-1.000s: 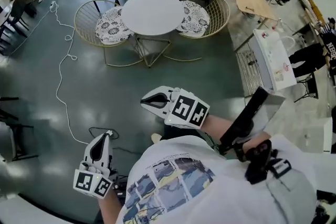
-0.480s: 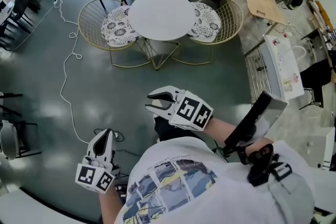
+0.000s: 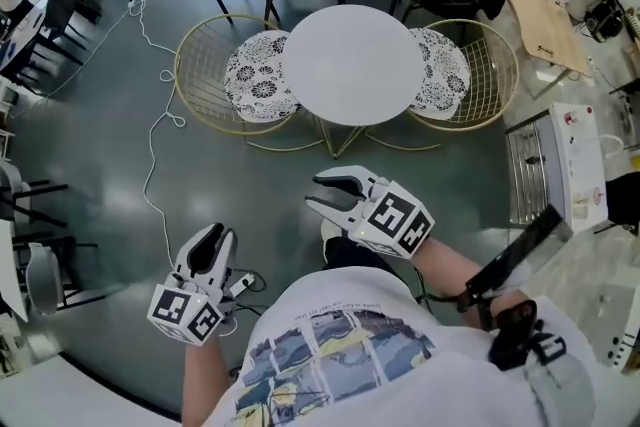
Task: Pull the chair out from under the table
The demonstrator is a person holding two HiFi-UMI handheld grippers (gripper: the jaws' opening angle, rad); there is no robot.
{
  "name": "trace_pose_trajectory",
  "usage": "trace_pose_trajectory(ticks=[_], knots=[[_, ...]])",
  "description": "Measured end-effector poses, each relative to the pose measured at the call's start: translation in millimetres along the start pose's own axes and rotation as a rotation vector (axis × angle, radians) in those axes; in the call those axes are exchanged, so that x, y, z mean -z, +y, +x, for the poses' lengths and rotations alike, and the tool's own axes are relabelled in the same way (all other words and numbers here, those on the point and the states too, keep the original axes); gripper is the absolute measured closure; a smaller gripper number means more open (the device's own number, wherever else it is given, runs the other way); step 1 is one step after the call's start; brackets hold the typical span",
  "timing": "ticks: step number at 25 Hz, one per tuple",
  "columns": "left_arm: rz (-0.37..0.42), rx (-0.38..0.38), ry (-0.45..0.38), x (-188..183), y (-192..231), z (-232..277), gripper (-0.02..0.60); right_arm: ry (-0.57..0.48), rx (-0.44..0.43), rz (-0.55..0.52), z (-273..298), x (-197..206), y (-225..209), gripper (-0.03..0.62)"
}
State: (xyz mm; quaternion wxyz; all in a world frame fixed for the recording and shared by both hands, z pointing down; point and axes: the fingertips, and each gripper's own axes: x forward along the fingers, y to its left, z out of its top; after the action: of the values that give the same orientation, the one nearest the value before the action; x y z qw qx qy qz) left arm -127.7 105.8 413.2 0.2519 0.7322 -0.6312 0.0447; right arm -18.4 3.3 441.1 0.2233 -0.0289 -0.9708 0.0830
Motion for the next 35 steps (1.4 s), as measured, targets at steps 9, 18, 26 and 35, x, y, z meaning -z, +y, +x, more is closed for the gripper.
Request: trace_pose_trajectory(ticks=[9,18,26,35], knots=[[0.073,0.02,0.075,-42.6,60.4,75.6,0.486,-0.046,0.139,0.079,-9.4,-20.7,-82.3,0.477],[0.082,0.058,0.17,-53.5,163.1,153.7,0.453,-0.04,0.332,0.137,0.8,-31.4,-139.9,0.477],[0.017,-0.019,0.299,-30.6,350.2,244.5,0.406,-0.044,0.504,0.204,66.7,-33.8,-181.6,0.477],[-0.082,-0.13,0.496,-22.9,543.1,357.8,0.37,-0.009,0.658,0.315,117.7,-73.4,-202.3,0.477]])
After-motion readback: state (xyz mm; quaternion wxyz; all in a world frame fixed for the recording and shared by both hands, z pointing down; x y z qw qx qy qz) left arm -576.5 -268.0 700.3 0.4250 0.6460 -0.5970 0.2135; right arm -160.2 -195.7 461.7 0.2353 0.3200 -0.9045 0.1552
